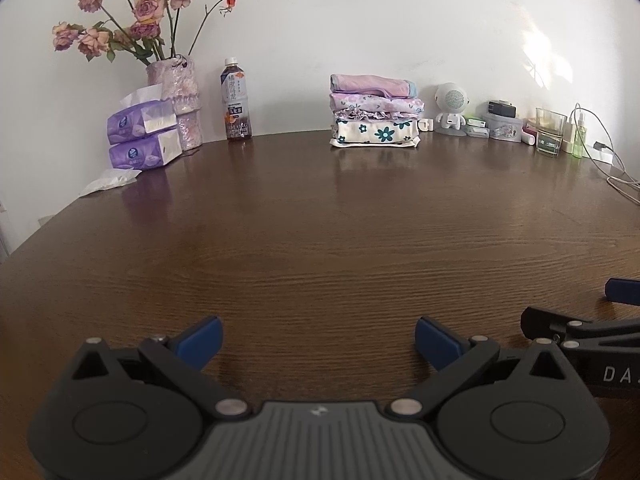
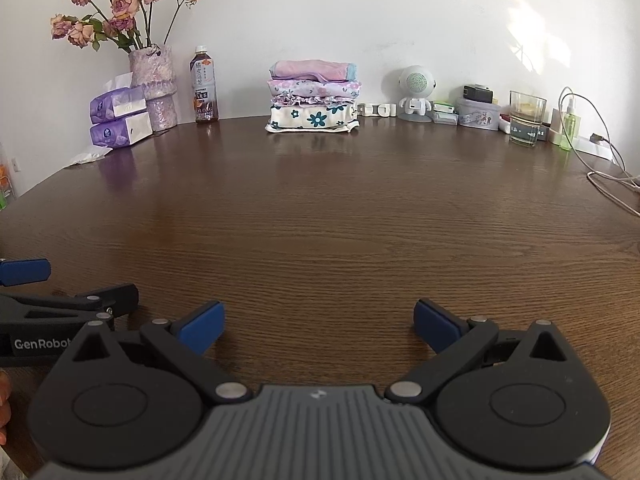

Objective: Fold clothes

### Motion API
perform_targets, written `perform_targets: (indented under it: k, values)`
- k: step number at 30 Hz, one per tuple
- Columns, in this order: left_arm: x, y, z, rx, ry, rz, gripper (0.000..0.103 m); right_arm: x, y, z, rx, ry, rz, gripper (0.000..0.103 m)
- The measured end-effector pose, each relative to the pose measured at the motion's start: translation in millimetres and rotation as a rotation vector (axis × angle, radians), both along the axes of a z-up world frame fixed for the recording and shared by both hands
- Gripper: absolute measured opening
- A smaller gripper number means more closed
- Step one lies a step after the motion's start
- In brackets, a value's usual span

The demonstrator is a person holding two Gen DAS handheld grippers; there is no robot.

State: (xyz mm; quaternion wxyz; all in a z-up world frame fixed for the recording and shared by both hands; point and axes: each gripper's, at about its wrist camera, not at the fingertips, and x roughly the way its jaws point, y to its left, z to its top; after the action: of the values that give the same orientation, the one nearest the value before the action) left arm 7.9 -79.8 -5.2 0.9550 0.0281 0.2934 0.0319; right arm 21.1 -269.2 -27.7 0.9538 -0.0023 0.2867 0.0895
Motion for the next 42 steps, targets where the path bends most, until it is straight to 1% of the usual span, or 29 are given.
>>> perform_targets:
  k: [42]
  values:
    - [-0.6, -1.4, -0.8, 0.009, -0.005, -0.003, 0.103, 2.4, 0.9, -1.2, -0.005, 0.002, -0.008, 0.102]
